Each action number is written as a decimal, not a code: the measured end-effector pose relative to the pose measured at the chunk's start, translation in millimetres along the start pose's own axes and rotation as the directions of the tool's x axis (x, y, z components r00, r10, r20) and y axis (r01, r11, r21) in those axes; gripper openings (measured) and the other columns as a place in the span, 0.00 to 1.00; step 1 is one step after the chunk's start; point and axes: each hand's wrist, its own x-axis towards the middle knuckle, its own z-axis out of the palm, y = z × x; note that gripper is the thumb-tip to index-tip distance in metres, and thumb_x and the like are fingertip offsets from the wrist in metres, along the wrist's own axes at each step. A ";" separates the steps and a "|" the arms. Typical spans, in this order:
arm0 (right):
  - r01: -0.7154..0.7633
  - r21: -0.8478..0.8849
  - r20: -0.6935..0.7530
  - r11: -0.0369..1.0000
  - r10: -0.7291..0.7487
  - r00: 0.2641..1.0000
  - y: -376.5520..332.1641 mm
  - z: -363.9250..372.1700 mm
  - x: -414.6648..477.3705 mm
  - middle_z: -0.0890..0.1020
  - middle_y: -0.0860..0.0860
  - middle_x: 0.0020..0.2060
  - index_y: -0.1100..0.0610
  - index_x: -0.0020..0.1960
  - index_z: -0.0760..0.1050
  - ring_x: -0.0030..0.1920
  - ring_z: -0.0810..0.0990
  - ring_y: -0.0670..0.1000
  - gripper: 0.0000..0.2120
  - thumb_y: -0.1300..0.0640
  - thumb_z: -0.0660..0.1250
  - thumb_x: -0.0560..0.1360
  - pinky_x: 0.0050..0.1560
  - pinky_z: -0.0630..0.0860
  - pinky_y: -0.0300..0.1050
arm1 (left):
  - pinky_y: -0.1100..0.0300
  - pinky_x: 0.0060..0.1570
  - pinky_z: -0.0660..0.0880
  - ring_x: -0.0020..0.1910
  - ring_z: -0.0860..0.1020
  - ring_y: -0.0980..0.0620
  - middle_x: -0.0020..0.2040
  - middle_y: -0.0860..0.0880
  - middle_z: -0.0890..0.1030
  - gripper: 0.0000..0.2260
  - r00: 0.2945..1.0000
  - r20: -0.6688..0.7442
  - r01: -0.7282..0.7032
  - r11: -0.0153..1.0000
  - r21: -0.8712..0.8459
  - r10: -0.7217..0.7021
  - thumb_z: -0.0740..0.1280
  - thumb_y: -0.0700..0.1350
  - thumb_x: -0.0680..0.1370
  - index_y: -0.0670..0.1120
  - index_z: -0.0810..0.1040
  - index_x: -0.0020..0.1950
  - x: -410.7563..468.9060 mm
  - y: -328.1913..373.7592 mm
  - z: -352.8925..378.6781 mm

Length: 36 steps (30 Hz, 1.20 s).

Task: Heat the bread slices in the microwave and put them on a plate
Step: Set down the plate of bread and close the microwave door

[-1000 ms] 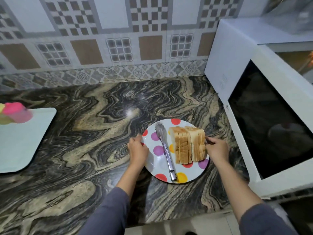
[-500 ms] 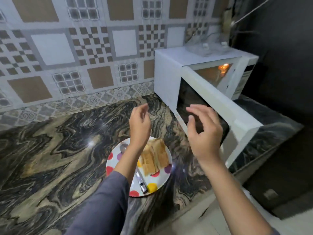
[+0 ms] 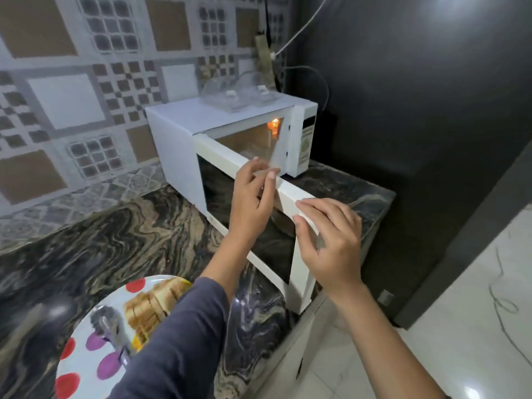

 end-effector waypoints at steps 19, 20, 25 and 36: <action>-0.122 0.465 0.162 0.877 0.051 0.985 300.2 201.6 125.6 0.81 0.58 0.55 0.65 0.57 0.78 0.61 0.76 0.54 0.13 0.62 0.59 0.79 0.67 0.68 0.42 | 0.57 0.68 0.65 0.62 0.73 0.45 0.58 0.41 0.80 0.13 0.935 -0.250 -0.028 0.754 0.656 0.252 0.63 0.37 0.78 0.40 0.77 0.61 137.7 -109.5 192.4; -0.109 0.492 0.193 0.864 0.014 0.981 309.5 214.4 133.6 0.81 0.58 0.55 0.65 0.57 0.78 0.61 0.76 0.54 0.13 0.62 0.59 0.79 0.68 0.67 0.41 | 0.56 0.68 0.65 0.62 0.73 0.44 0.59 0.41 0.80 0.13 0.934 -0.267 0.008 0.734 0.679 0.237 0.62 0.37 0.78 0.40 0.77 0.62 144.4 -115.4 197.1; 0.019 0.577 0.254 0.816 -0.201 0.946 345.1 265.1 164.6 0.79 0.58 0.58 0.64 0.60 0.76 0.64 0.74 0.55 0.14 0.61 0.59 0.78 0.69 0.67 0.45 | 0.51 0.69 0.65 0.65 0.71 0.43 0.63 0.41 0.77 0.16 0.941 -0.293 0.141 0.593 0.793 0.167 0.59 0.39 0.78 0.40 0.74 0.65 167.2 -134.8 212.0; 0.087 0.701 0.277 0.708 -0.382 0.882 366.0 312.3 191.8 0.78 0.58 0.60 0.64 0.63 0.74 0.64 0.73 0.55 0.16 0.58 0.58 0.79 0.68 0.67 0.49 | 0.53 0.73 0.59 0.70 0.66 0.43 0.68 0.42 0.72 0.18 0.951 -0.306 0.258 0.418 0.871 0.049 0.58 0.41 0.79 0.41 0.68 0.69 180.3 -147.5 220.0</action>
